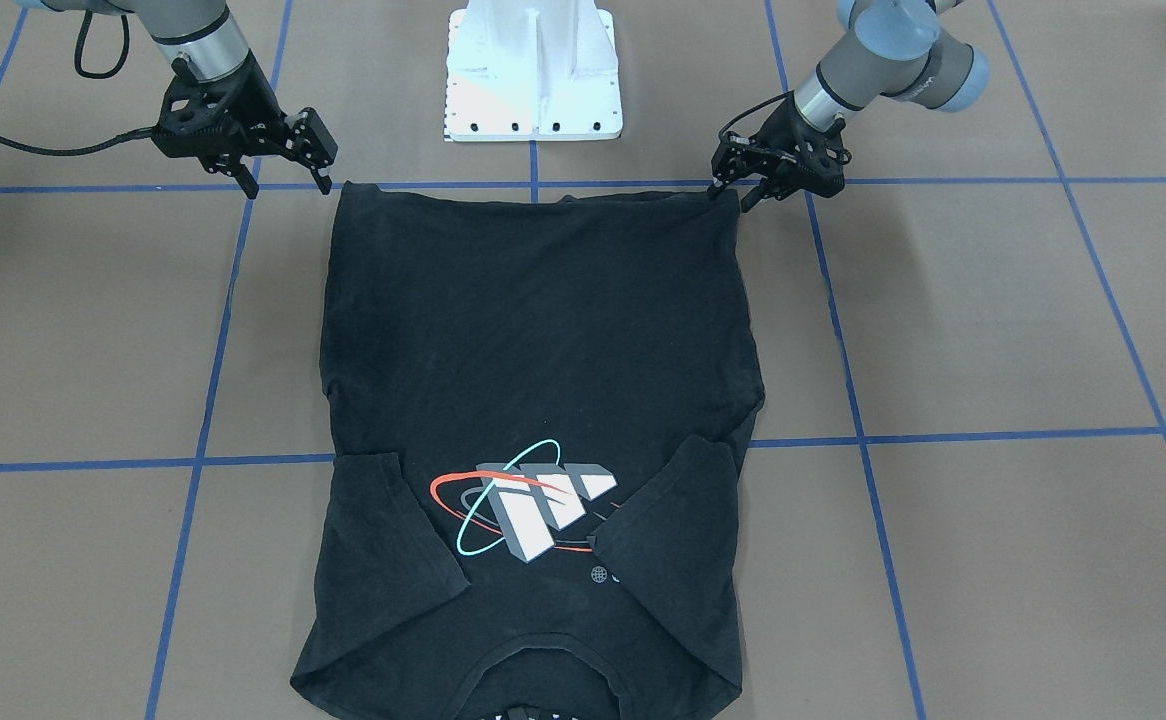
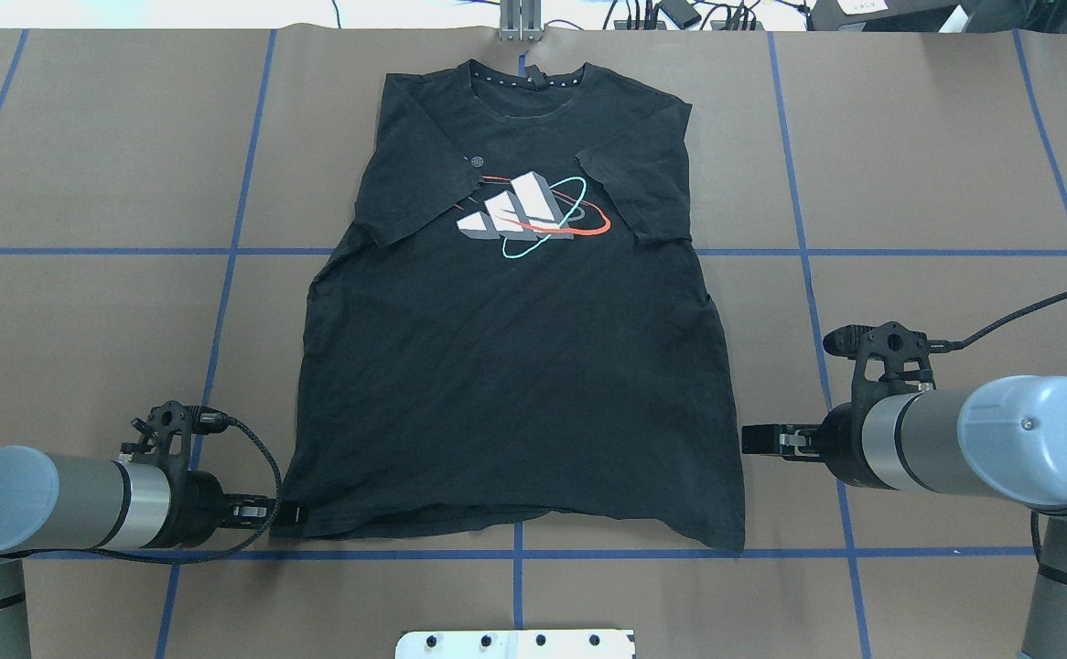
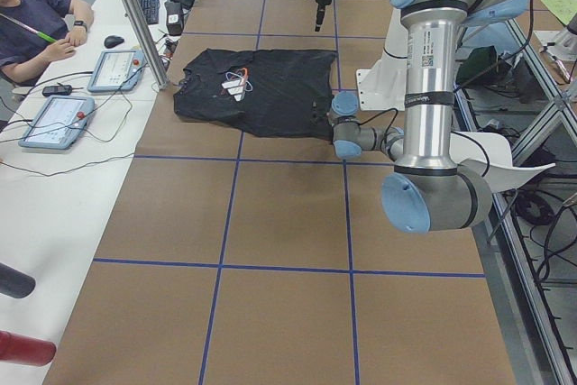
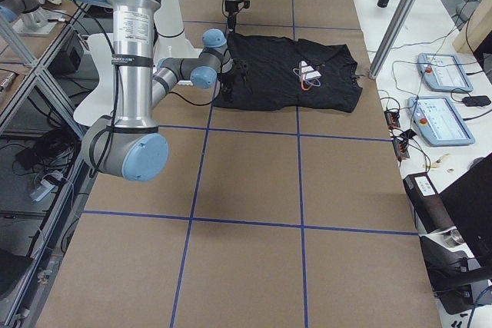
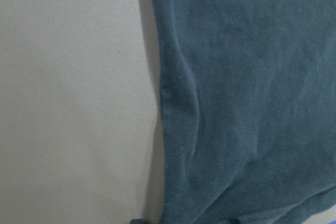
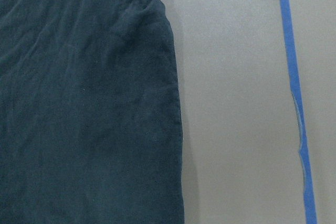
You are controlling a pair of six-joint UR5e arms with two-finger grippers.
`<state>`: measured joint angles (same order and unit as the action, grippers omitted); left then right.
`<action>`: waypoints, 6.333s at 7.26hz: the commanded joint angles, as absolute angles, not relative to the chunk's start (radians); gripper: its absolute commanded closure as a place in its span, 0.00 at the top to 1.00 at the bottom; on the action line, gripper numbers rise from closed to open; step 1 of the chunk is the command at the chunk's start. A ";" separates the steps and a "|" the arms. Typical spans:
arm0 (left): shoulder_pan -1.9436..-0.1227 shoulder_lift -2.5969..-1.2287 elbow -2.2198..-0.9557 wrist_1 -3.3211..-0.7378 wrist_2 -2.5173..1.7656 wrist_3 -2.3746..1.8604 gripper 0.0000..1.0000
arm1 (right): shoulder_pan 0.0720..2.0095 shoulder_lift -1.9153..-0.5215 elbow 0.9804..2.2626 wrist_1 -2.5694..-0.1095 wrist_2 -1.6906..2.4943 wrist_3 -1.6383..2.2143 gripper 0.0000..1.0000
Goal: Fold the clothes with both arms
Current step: 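Close both grippers on the hem corners of the black shirt, then lift the hem with both grippers and carry it toward the collar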
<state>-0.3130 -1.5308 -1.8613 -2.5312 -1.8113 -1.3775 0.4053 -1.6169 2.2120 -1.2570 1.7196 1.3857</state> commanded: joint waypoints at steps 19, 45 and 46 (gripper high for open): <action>-0.305 -1.525 -1.921 -2.545 -1.850 -1.404 0.00 | 0.283 -1.583 2.054 -1.051 1.574 1.590 0.94; -0.308 -1.517 -1.963 -2.543 -1.832 -1.404 0.00 | 0.069 -1.661 2.106 -1.083 1.453 1.749 0.00; -0.311 -1.506 -2.000 -2.539 -1.844 -1.404 0.00 | 0.071 -1.686 2.141 -1.083 1.483 1.747 0.00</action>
<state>-0.3088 -1.5143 -1.9672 -2.5429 -1.8338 -1.4036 0.0673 -1.6633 2.1037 -1.0830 1.4558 1.7492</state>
